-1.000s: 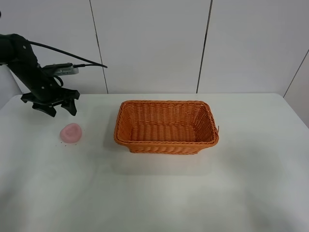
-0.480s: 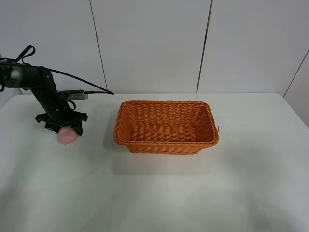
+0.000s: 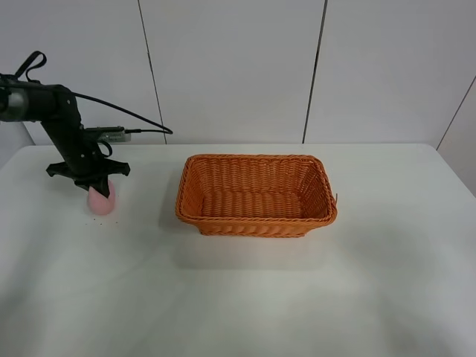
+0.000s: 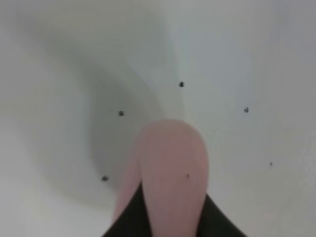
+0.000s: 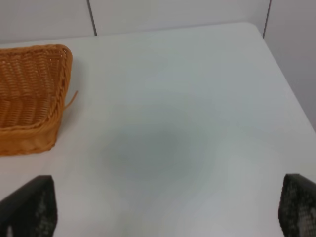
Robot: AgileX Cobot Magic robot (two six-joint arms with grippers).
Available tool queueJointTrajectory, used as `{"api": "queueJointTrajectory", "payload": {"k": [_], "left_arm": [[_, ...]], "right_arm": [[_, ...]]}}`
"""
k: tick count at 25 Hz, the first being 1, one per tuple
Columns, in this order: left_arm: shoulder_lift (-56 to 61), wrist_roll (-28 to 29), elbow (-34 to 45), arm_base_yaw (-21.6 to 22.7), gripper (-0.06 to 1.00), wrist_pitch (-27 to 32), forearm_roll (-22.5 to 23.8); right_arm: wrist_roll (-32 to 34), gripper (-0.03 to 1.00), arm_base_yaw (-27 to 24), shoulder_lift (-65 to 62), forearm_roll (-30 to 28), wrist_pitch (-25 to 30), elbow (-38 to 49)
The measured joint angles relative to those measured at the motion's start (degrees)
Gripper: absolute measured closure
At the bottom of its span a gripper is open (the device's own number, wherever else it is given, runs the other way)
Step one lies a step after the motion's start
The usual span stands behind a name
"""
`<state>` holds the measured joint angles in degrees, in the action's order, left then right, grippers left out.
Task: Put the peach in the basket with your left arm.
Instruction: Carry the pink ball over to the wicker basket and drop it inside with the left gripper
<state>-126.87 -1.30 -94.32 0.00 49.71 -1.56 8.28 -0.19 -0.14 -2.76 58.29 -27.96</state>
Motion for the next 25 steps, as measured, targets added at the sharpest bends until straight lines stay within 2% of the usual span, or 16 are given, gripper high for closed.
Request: {"api": "queueJointTrajectory", "payload": {"k": [3, 9, 14, 18, 25], "left_arm": [[2.43, 0.57, -4.68, 0.02, 0.78, 5.75, 1.56], [5.86, 1.30, -14.33, 0.00, 0.78, 15.57, 1.56], [5.86, 1.30, -16.87, -0.80, 0.78, 17.24, -1.85], [5.86, 1.30, -17.20, -6.18, 0.78, 17.24, -3.11], [3.38, 1.30, -20.18, -20.60, 0.78, 17.24, -3.99]], "right_arm": [[0.00, 0.27, 0.00, 0.00, 0.00, 0.00, 0.00], [0.00, 0.27, 0.00, 0.00, 0.00, 0.00, 0.00], [0.00, 0.27, 0.00, 0.00, 0.00, 0.00, 0.00], [0.00, 0.27, 0.00, 0.00, 0.00, 0.00, 0.00], [0.00, 0.27, 0.00, 0.00, 0.00, 0.00, 0.00]]}}
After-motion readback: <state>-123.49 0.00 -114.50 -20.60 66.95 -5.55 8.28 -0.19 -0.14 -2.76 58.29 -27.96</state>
